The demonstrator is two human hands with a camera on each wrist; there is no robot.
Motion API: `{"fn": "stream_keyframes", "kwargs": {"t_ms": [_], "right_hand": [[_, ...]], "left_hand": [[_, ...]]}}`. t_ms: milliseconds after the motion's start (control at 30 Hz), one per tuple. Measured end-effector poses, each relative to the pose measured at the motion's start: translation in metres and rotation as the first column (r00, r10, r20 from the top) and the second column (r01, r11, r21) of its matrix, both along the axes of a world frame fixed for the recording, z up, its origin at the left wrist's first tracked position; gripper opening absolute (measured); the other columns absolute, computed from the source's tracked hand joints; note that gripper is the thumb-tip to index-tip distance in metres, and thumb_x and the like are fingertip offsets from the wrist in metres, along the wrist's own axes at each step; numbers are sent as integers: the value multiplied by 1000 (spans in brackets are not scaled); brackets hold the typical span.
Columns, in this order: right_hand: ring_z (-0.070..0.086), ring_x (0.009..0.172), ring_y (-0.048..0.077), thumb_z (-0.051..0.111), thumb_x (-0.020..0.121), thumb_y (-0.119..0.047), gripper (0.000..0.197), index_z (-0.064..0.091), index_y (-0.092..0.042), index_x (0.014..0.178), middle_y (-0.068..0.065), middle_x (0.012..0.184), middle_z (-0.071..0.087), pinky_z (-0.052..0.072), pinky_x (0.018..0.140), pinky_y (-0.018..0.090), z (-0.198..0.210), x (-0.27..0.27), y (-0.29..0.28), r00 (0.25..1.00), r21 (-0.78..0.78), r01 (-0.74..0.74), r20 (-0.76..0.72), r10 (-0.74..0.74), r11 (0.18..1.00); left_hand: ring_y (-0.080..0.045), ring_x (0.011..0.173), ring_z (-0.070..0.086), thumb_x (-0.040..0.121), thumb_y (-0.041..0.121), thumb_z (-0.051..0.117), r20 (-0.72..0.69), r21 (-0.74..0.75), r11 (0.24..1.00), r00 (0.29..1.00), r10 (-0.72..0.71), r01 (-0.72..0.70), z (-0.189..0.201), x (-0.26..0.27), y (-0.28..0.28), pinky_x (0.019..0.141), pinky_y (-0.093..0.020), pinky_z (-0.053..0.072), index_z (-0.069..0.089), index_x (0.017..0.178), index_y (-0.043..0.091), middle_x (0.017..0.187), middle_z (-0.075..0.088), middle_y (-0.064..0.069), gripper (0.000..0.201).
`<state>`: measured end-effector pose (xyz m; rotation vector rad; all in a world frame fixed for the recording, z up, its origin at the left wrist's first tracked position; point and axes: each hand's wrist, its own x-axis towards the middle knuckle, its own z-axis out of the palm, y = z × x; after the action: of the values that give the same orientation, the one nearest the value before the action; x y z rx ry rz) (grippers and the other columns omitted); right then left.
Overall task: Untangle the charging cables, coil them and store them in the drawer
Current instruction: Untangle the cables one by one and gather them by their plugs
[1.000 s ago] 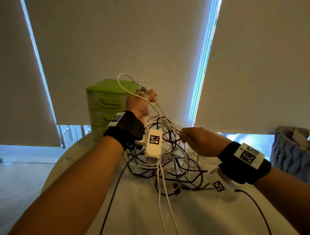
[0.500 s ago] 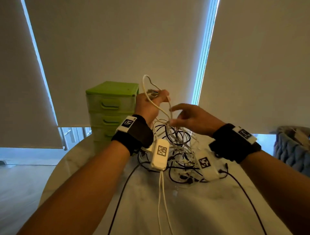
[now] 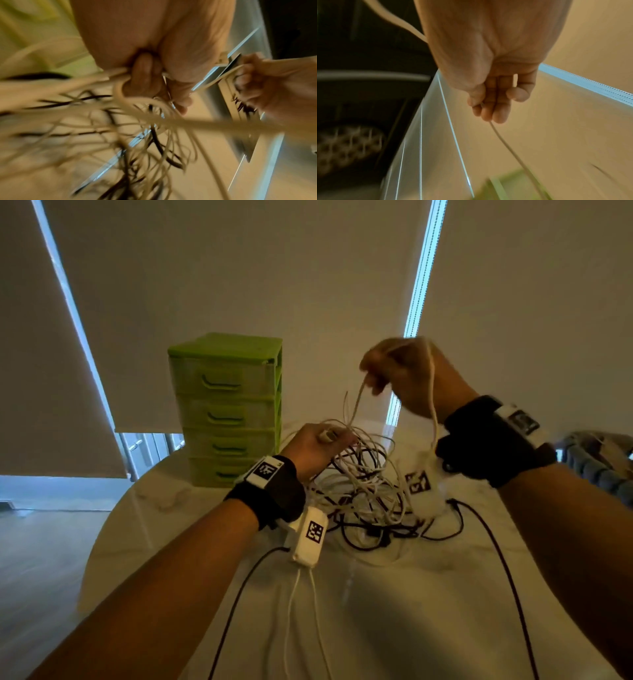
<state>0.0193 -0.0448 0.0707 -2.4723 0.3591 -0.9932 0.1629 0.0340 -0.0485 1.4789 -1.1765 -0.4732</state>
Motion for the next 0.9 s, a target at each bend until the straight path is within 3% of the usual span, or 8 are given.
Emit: {"fn": "stream_keyframes", "kwargs": {"t_ms": [100, 167, 233, 333, 400, 533, 700, 900], "right_hand": [[62, 57, 9, 47, 100, -13, 21, 64, -2, 93, 7, 72, 63, 42, 51, 11, 22, -10, 0, 967, 163, -79, 252, 36, 984], [63, 57, 6, 50, 99, -15, 15, 61, -4, 100, 6, 76, 63, 42, 49, 12, 21, -7, 0, 959, 199, -99, 281, 40, 975], [62, 56, 8, 59, 95, -21, 24, 56, -7, 114, 5, 80, 64, 42, 48, 18, 9, -3, 0, 980, 282, -48, 201, -10, 958], [60, 65, 9, 65, 89, -38, 54, 47, -14, 134, 4, 91, 66, 41, 54, 18, -31, -2, 5, 978, 336, 103, -204, -34, 936], [59, 72, 7, 61, 88, -48, 45, 58, -17, 121, -2, 87, 64, 42, 61, 21, -71, -3, 14, 902, 174, 84, -431, -1, 981], [52, 58, 15, 61, 93, -31, 31, 63, -12, 69, 3, 62, 57, 42, 60, 34, -112, -7, 11, 925, 16, 57, -376, -47, 998], [66, 78, 18, 63, 92, -27, 19, 77, -15, 89, 5, 84, 73, 55, 77, 38, -100, -8, -13, 877, 8, 113, -470, -96, 994], [66, 83, 28, 60, 91, -25, 19, 76, -14, 90, 10, 88, 71, 56, 78, 47, -78, -12, -27, 855, -75, 216, -467, -225, 974]], "left_hand": [[6, 76, 63, 92, 16, 64, 21, 77, 997, 1000, 6, -7, -21, 2, 2, 77, -16, 46, 71, 85, 12, 86, 70, 3, 10], [5, 78, 65, 94, 18, 62, 21, 50, 999, 1000, 2, -3, -18, 0, 3, 79, -15, 47, 72, 85, 7, 85, 72, 2, 17], [2, 72, 66, 96, 16, 57, -64, -26, 1000, 998, 5, -7, -4, -1, 4, 74, -12, 47, 71, 93, 0, 86, 72, -5, 21], [7, 43, 53, 97, 14, 55, -177, -78, 992, 981, 80, -95, 17, -3, 9, 46, -4, 37, 69, 103, -2, 77, 69, 0, 22], [6, 44, 55, 97, 16, 56, -215, -94, 989, 972, 94, -117, 27, -6, 14, 44, -5, 37, 69, 101, 1, 80, 71, -1, 20], [6, 34, 48, 100, 13, 50, -319, -97, 990, 945, 70, -106, 41, -11, 28, 36, -4, 32, 62, 100, 0, 106, 67, -20, 18], [-2, 32, 29, 100, 22, 52, -439, -80, 987, 894, 89, -137, 37, -9, 31, 33, -15, 18, 64, 84, 12, 107, 70, -16, 23], [-2, 35, 20, 102, 23, 45, -539, -84, 996, 840, -67, 25, 37, -4, 35, 31, -14, 19, 62, 85, 14, 97, 72, 1, 25]]}}
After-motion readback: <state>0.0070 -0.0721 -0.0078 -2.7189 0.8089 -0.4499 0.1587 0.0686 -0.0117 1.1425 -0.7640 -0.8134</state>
